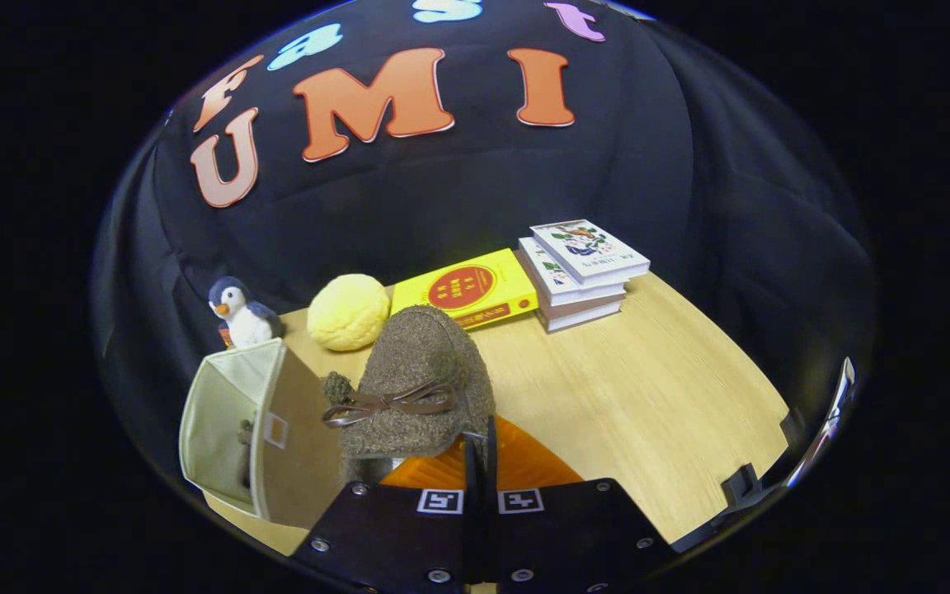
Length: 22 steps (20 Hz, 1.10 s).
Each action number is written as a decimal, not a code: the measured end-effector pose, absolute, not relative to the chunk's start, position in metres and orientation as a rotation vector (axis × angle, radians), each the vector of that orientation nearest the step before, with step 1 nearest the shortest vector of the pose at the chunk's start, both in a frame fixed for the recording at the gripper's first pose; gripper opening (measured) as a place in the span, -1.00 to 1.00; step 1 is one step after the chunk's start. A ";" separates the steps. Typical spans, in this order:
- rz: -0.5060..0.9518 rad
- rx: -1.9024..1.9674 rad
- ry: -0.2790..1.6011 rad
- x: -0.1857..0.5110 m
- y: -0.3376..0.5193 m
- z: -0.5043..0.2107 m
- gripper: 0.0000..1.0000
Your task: Open the storage box then place both shoes into the box .Put the left shoe in first, then the right shoe, with the right side of both shoes facing outward in a uniform manner.
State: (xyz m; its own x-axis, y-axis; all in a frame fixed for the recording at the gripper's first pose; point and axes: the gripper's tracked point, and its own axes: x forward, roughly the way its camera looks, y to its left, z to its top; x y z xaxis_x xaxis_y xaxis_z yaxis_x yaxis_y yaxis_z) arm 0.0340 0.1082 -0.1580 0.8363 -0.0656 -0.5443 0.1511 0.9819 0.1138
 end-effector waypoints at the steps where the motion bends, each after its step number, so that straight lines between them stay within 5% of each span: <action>1: -0.112 0.160 0.557 0.035 0.123 -0.148 -0.98; 8: -0.061 0.188 0.515 0.041 0.225 -0.112 -0.98; 20: -0.001 0.129 0.634 0.045 0.301 -0.176 -0.93; 22: 0.016 0.146 0.627 0.043 0.308 -0.173 -0.76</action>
